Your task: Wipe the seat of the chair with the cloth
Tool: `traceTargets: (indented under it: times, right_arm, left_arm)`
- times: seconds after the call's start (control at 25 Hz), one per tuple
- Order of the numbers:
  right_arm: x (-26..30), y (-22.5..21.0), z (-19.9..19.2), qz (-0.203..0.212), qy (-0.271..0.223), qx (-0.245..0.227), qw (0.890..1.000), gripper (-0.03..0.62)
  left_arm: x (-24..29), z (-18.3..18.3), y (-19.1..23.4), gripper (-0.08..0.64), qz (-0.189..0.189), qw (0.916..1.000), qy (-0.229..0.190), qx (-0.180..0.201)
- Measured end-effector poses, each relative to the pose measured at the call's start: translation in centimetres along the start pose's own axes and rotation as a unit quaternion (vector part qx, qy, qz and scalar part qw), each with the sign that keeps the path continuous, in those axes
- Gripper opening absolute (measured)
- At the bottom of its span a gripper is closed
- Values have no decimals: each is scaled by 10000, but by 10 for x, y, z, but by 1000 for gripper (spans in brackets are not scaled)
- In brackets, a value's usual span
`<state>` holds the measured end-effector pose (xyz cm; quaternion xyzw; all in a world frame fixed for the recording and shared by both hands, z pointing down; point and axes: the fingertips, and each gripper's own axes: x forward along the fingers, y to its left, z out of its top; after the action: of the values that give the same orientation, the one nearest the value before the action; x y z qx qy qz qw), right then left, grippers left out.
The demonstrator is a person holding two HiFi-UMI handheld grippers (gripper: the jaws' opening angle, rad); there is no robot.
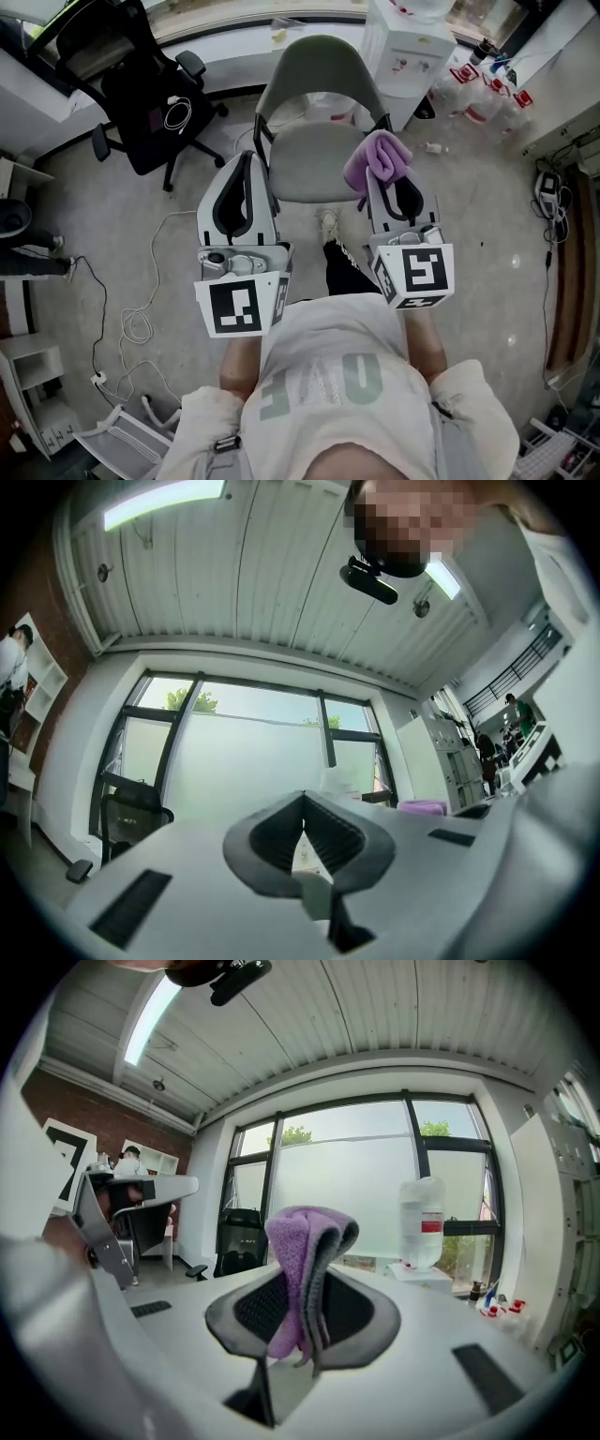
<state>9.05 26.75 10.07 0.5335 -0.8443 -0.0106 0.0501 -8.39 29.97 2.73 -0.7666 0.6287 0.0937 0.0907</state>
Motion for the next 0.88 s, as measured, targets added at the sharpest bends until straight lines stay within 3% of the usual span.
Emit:
traceTargets:
  times: [0.16,0.36,0.52,0.76,0.88]
  right_arm:
    - [67,-37,9,130,-80,-75,9999,87]
    - [155,-75,28,775,-40,-47,9970,87]
    - [220,-108,35,873,-52,75,9961,87]
    - [273,-122,15,1000,327,573,9928,87]
    - [291,-116,16,962,304,452,9939,87]
  left_arm:
    - [71,-16,16,12,165,9998,-8,76]
    - [173,-30,29,12,347,9992,-68,167]
    - [240,-39,40,12,432,9983,-171,347]
    - [289,-64,65,12,573,9980,149,205]
    - [299,-65,81,12,581,9978,58,325]
